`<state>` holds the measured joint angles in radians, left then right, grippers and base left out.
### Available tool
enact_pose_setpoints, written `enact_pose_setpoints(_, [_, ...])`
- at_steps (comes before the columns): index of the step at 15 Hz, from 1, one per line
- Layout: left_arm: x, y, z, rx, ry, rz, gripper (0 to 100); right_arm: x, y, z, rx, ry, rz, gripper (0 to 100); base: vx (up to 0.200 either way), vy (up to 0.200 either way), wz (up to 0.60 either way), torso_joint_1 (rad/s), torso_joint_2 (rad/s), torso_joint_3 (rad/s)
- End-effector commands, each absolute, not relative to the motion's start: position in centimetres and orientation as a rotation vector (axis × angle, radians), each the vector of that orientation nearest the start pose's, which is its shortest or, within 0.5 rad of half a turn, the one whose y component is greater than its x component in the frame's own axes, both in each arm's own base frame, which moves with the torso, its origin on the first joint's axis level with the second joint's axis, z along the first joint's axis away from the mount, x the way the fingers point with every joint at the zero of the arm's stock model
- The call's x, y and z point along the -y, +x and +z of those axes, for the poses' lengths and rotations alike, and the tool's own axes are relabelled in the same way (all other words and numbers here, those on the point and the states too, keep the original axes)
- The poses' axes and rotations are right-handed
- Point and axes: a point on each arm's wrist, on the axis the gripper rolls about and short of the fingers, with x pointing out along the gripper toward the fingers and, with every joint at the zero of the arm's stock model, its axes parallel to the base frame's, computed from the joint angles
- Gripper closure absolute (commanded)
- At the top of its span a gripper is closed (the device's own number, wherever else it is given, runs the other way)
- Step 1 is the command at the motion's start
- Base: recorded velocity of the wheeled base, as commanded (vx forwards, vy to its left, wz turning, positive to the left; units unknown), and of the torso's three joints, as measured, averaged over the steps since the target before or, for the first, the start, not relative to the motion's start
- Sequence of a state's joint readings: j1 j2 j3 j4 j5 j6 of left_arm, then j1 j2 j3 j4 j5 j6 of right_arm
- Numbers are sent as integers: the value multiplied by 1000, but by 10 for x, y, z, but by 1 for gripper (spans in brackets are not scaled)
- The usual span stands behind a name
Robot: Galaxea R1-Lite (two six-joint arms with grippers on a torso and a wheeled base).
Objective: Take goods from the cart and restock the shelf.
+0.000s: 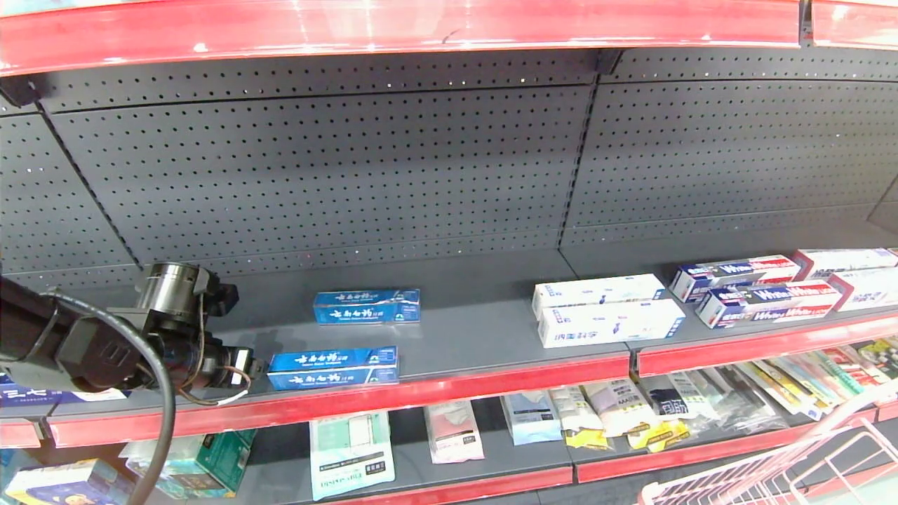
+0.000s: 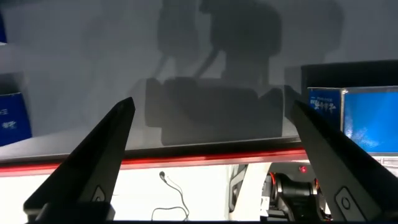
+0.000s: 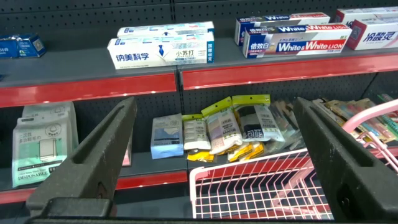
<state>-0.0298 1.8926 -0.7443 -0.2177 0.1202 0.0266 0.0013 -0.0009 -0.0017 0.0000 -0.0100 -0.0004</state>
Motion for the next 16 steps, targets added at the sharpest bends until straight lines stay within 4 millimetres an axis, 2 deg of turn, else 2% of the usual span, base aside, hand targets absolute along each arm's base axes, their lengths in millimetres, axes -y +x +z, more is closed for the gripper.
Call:
enact_pose_setpoints(1, [9,298,72,-933,98,63,0,0,-23,76,2,-2,-9,0,0,0,0,0,0,0])
enact_pose_setpoints(10, [2,307,77,-910,91,81,0,0,-23,76,2,-2,-9,0,0,0,0,0,0,0])
enact_pose_setpoints(16, [10,310,70,-927,104,56,0,0,-23,76,2,-2,-8,0,0,0,0,0,0,0])
